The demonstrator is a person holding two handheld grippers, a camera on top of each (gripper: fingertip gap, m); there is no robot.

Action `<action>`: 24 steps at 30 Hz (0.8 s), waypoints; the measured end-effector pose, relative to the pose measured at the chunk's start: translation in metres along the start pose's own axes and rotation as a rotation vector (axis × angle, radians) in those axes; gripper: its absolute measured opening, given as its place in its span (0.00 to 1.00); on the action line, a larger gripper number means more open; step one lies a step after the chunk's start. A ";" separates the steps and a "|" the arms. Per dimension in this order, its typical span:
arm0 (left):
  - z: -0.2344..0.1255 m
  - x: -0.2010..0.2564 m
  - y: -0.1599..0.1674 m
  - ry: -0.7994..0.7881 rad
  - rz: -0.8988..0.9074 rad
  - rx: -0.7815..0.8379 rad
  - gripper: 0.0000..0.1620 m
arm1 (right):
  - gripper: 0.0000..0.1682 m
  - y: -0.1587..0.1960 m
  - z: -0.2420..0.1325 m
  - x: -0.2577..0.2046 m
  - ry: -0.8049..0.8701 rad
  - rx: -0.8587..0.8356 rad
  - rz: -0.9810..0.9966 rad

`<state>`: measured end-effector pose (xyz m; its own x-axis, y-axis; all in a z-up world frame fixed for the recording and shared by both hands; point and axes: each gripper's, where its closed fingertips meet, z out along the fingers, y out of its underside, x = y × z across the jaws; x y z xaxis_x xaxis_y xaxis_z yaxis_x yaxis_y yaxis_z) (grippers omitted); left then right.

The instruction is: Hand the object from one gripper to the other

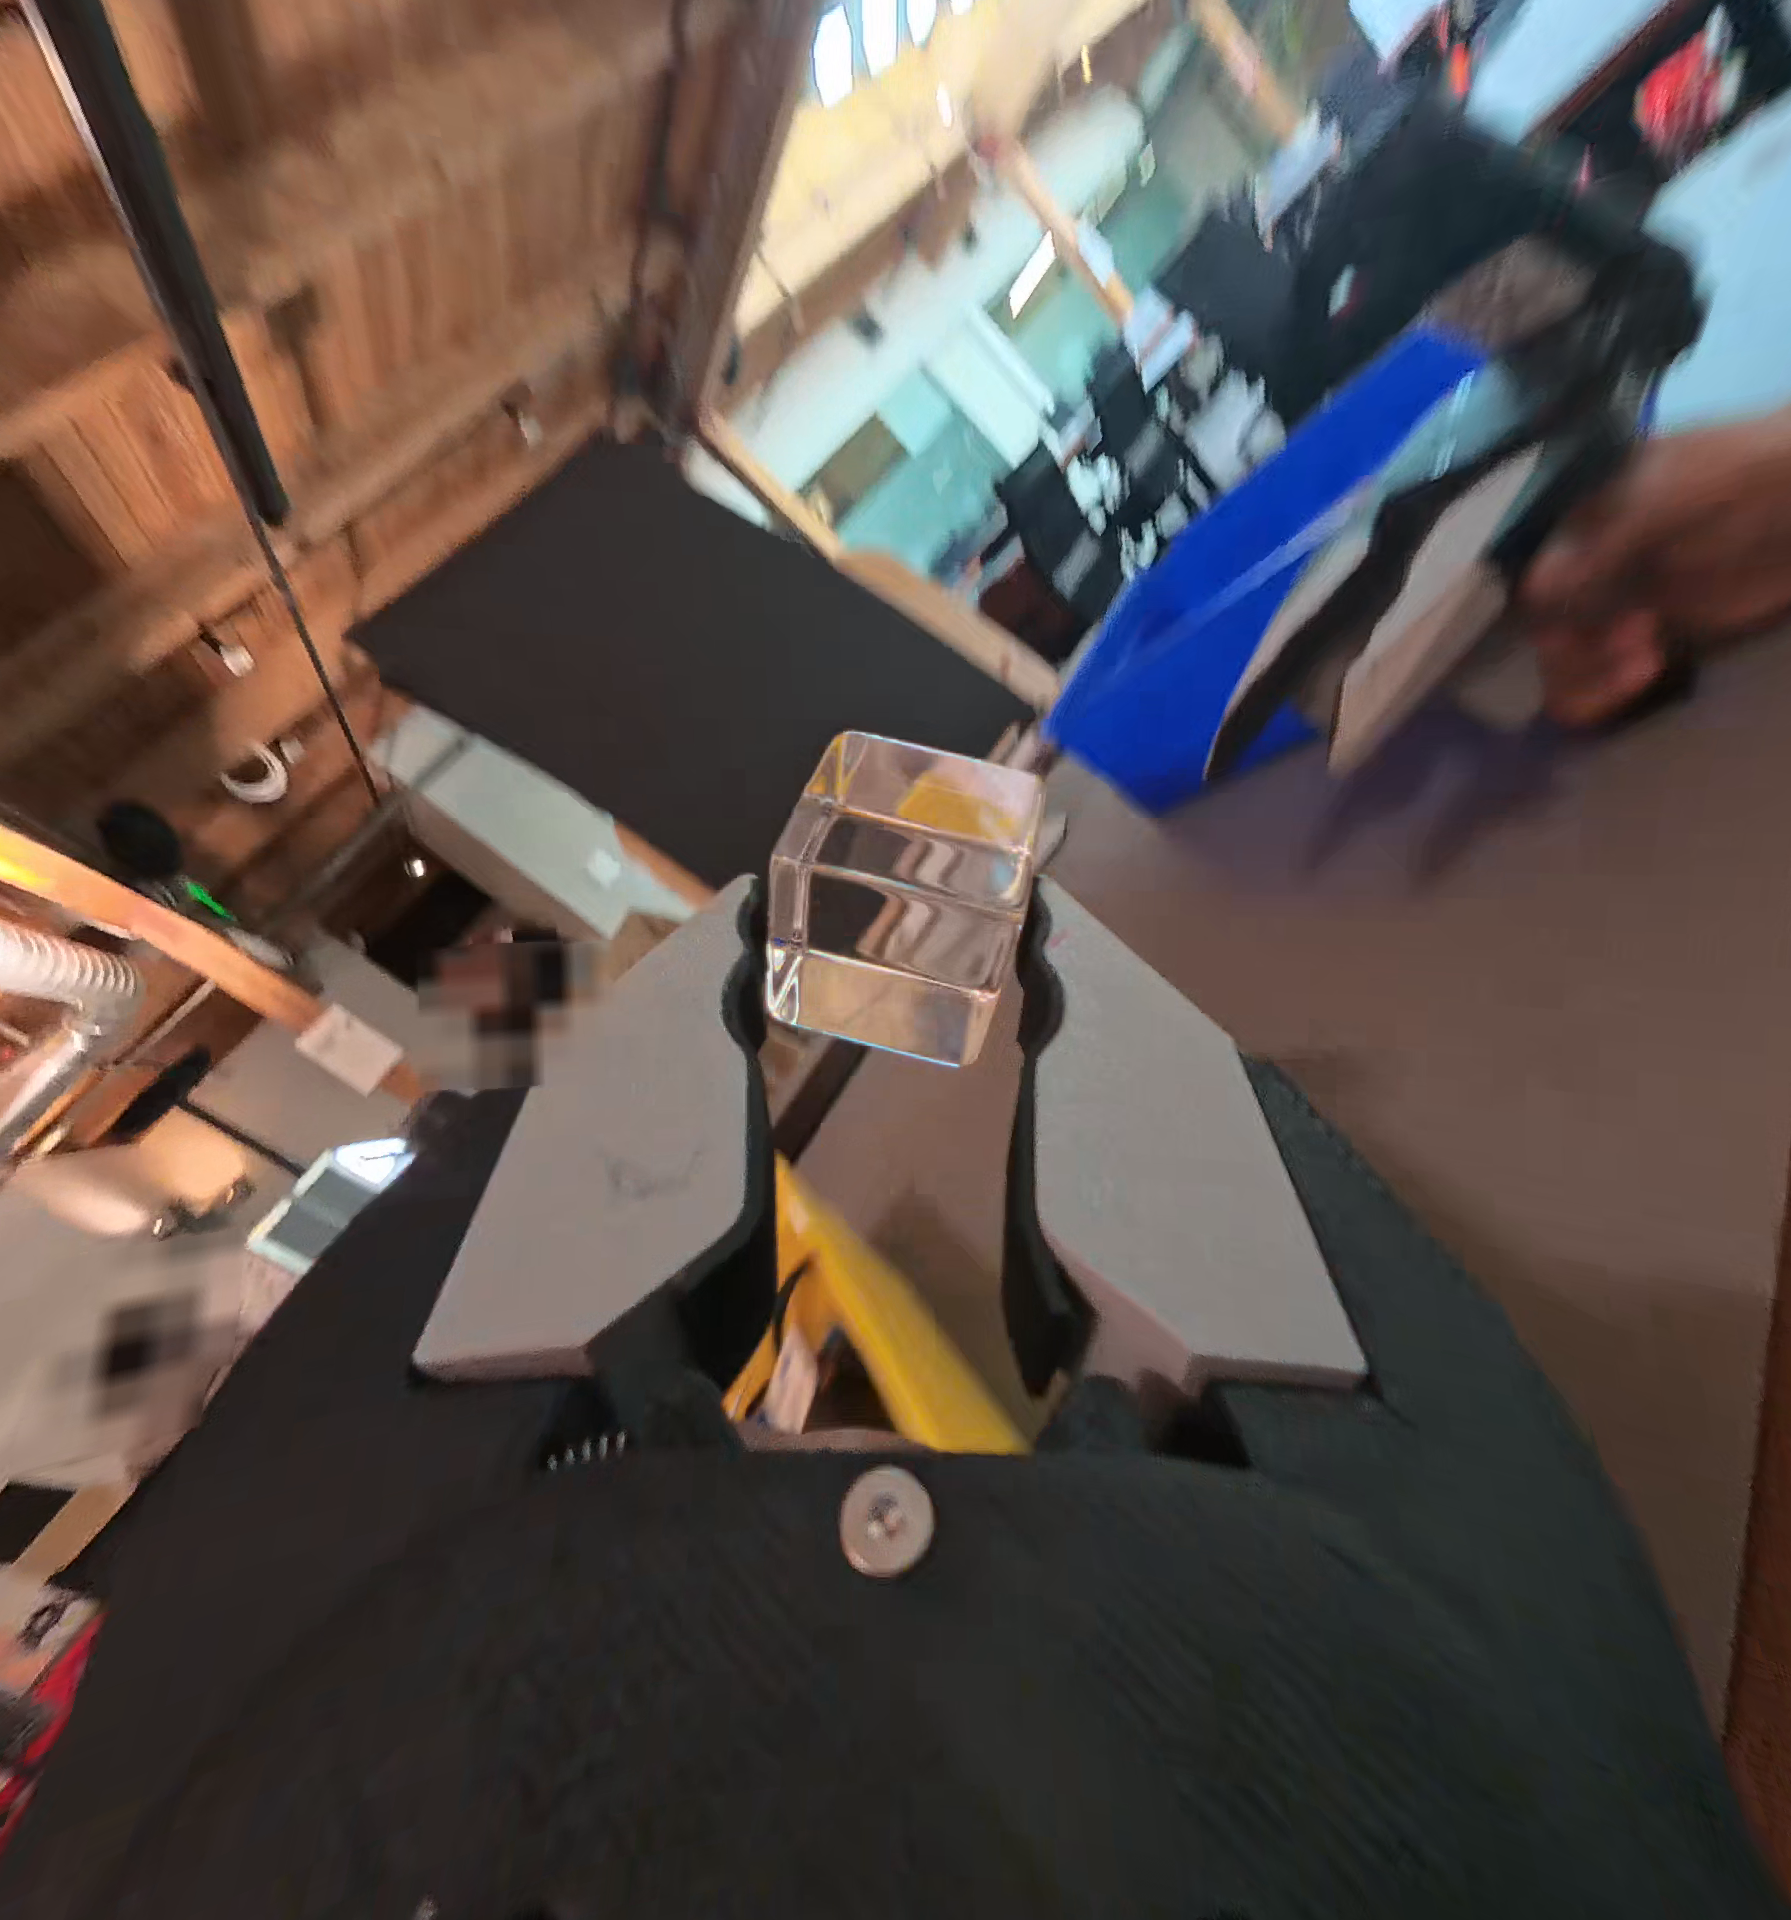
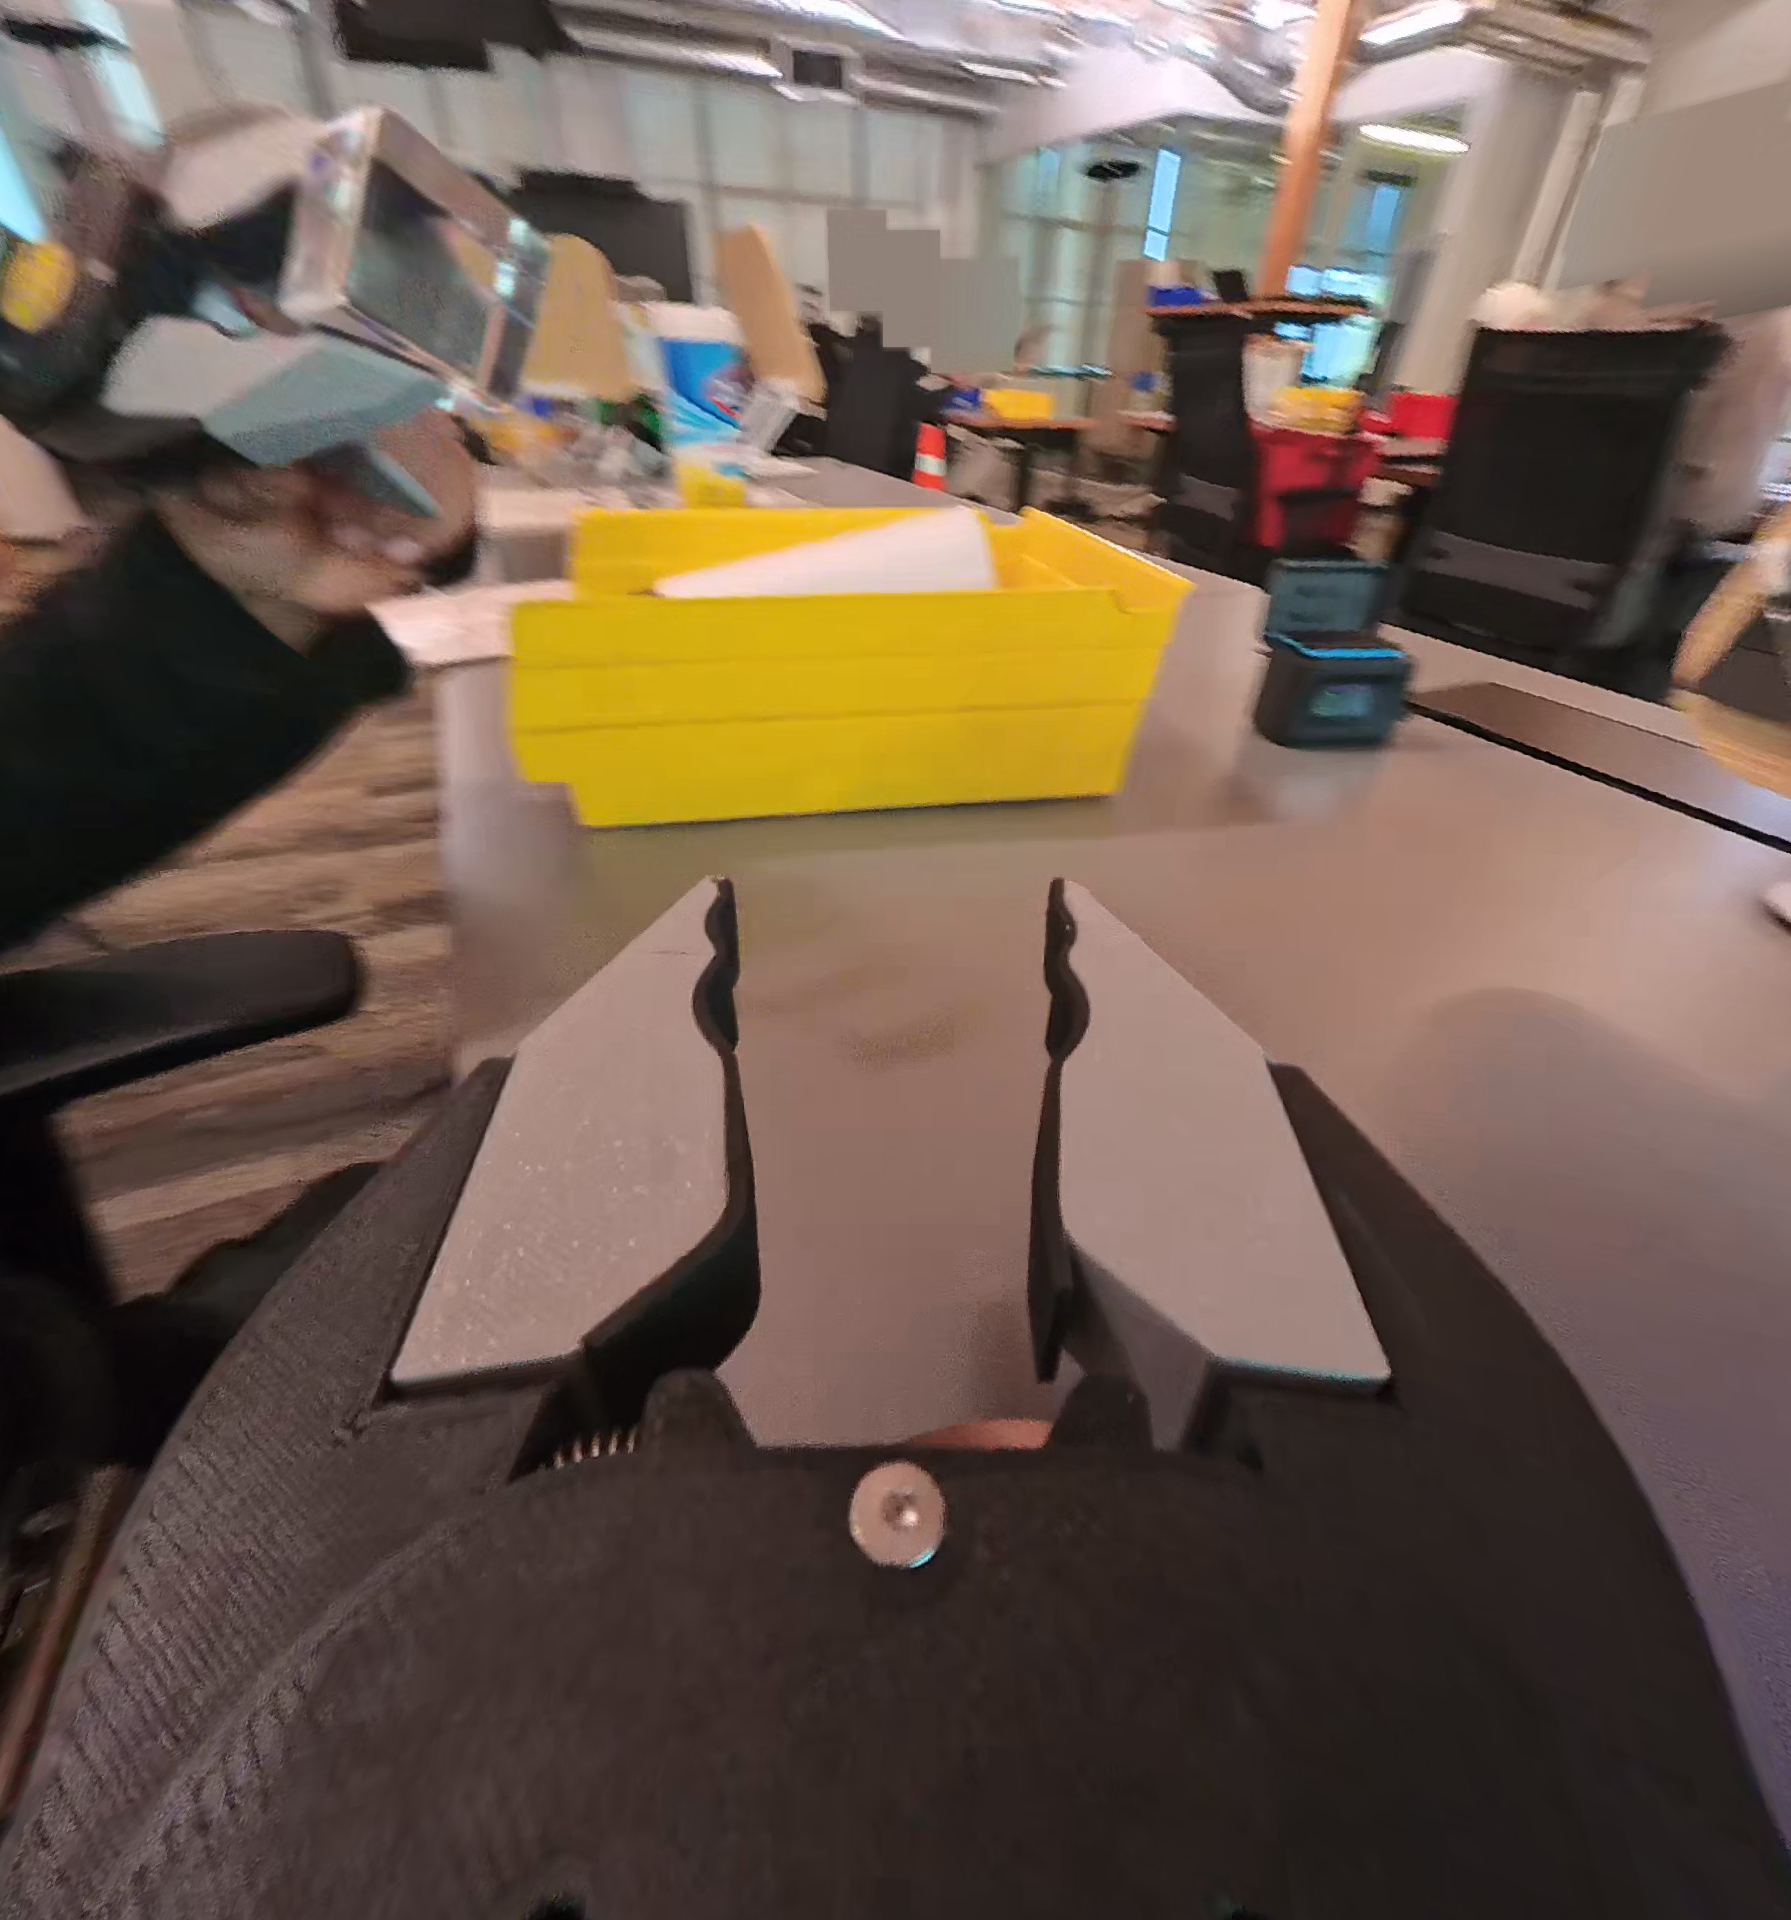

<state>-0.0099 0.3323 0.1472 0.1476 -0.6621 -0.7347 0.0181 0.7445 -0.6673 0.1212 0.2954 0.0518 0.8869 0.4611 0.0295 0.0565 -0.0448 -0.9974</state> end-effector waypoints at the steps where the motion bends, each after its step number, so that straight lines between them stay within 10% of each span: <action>1: 0.010 0.009 -0.015 -0.033 -0.024 0.061 0.28 | 0.34 -0.003 -0.001 -0.009 -0.056 0.021 0.016; 9: 0.082 0.095 0.018 -0.141 0.071 -0.011 0.28 | 0.41 -0.018 -0.013 -0.049 -0.372 0.104 0.185; 24: 0.080 0.139 -0.009 -0.026 0.278 0.175 0.28 | 0.29 -0.009 -0.013 -0.074 -0.531 0.027 0.196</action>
<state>0.0896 0.2403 0.0607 0.1957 -0.4310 -0.8809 0.1430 0.9012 -0.4091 0.0610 0.2506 0.0593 0.5270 0.8290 -0.1869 -0.1044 -0.1551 -0.9824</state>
